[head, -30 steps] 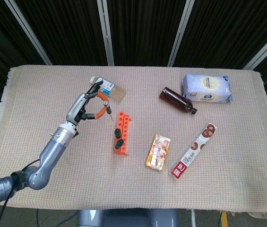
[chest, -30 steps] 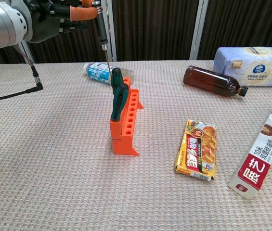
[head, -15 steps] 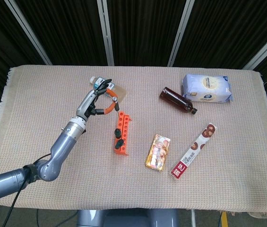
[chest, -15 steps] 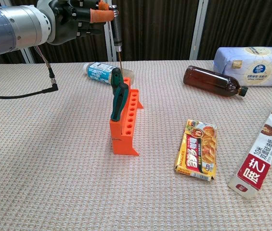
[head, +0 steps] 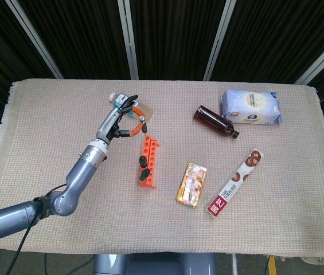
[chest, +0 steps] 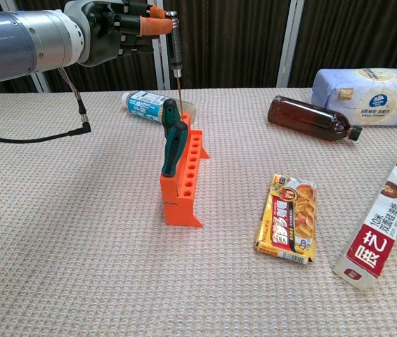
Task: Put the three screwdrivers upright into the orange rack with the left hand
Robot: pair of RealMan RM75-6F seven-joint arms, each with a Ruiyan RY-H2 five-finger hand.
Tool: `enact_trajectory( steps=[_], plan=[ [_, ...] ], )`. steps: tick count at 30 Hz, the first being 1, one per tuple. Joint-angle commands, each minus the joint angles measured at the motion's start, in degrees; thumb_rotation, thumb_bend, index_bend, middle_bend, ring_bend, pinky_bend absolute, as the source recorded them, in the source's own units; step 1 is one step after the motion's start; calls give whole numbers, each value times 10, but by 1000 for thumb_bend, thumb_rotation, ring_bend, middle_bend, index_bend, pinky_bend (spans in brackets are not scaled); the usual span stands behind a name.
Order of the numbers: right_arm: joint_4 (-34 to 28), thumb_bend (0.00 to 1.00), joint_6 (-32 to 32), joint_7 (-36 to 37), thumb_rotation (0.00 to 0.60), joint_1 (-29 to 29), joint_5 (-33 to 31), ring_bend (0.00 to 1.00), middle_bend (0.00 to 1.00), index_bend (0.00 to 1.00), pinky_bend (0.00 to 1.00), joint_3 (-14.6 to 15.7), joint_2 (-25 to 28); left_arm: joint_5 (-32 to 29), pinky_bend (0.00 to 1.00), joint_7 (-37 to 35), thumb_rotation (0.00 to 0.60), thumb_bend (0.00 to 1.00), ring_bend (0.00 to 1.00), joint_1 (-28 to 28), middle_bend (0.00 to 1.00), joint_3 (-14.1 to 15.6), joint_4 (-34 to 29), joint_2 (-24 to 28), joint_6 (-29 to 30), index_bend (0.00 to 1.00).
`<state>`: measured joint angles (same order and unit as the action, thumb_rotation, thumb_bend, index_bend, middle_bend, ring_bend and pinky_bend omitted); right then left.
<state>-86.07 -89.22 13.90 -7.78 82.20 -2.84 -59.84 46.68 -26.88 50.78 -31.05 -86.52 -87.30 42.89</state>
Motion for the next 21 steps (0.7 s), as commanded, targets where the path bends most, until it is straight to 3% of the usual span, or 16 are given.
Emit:
enact_trajectory(
  steps=[1,21],
  plan=[
    [0,0,0,0,600,0,-1,0,6,122,0,0,0,-1,0,2,600,519,0,1,8,0,-1,1,0,606],
    [11,0,1,12,600,-3,-3,0,7,121,0,0,-3,-3,0,20,600,521,0,10,8,21,13,-16,-3,606]
  ],
)
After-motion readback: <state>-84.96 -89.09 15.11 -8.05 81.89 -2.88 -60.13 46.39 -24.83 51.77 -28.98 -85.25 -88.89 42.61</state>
